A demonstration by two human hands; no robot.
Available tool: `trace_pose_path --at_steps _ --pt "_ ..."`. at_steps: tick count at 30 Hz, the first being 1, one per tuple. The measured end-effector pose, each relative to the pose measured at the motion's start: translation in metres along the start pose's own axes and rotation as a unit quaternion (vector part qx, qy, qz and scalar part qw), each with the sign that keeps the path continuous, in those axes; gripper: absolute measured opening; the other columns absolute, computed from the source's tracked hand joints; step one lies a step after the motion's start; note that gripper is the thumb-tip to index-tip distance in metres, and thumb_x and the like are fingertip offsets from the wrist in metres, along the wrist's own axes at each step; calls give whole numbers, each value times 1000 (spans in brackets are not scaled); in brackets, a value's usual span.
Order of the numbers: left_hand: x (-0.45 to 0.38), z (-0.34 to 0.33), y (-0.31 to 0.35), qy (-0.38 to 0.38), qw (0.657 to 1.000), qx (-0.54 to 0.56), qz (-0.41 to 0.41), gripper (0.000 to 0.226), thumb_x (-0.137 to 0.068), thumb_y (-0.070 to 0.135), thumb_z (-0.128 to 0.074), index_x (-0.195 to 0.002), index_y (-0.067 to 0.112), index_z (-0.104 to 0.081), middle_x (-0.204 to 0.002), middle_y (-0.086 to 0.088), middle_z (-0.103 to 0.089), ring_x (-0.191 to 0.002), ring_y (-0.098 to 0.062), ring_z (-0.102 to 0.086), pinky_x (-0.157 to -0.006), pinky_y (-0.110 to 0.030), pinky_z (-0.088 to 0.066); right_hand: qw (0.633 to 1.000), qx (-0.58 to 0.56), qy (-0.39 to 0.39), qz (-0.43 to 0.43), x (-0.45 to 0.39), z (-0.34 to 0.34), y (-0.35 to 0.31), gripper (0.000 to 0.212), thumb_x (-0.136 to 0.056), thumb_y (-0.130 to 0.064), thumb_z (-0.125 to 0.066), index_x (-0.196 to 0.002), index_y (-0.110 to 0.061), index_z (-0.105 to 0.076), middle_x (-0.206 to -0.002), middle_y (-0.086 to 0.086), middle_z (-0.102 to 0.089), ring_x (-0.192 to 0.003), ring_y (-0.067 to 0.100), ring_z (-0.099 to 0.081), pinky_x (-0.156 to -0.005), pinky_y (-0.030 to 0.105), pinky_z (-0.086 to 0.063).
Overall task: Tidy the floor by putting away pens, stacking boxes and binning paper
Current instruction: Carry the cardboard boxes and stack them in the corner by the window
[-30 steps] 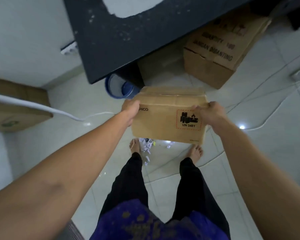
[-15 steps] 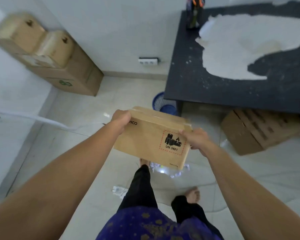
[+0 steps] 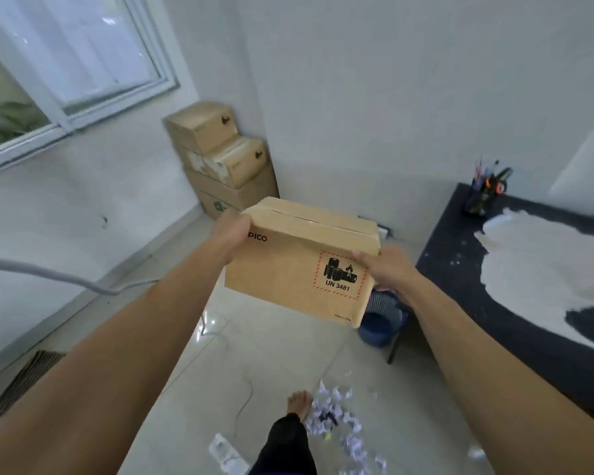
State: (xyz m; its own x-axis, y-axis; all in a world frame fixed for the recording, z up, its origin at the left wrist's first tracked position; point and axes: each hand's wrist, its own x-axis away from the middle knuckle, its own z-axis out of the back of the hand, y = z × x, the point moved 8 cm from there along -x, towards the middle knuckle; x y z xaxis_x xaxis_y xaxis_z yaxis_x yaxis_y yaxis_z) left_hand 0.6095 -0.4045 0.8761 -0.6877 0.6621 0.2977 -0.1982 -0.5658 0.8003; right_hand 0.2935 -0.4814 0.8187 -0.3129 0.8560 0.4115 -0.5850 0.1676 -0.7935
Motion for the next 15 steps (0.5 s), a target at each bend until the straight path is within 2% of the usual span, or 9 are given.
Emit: trace_pose_path --at_steps 3,5,9,15 --pt "4 33 37 21 997 72 -26 29 -90 13 -51 -118 9 -52 -106 -9 -60 -89 -23 -58 -59 -30 -42 998 -2 33 46 -10 19 -59 31 -96 -45 -64 -98 -14 -69 -93 2 -78 -88 25 -74 -85 49 -61" --pt "4 52 60 24 992 112 -49 25 -92 9 -49 -117 9 -52 -100 -8 -60 -80 -18 -56 -55 -28 -40 996 -2 59 72 -13 33 -97 35 -93 -45 -66 -96 -11 -70 -91 4 -78 -87 27 -74 -83 51 -61" --pt "0 91 92 37 981 166 -89 35 -91 12 -50 -126 11 -51 -110 -9 -62 -82 -17 -57 -58 -28 -40 985 -8 99 140 -9 51 -167 33 -92 -43 -67 -101 -11 -68 -99 4 -75 -93 25 -70 -87 51 -59" --pt "-19 158 139 79 959 220 -161 23 -92 15 -53 -115 17 -56 -104 -3 -66 -81 -14 -61 -63 -29 -43 958 -84 132 241 -5 62 -261 25 -89 -30 -75 -109 -16 -69 -100 -2 -73 -96 18 -69 -89 43 -58"
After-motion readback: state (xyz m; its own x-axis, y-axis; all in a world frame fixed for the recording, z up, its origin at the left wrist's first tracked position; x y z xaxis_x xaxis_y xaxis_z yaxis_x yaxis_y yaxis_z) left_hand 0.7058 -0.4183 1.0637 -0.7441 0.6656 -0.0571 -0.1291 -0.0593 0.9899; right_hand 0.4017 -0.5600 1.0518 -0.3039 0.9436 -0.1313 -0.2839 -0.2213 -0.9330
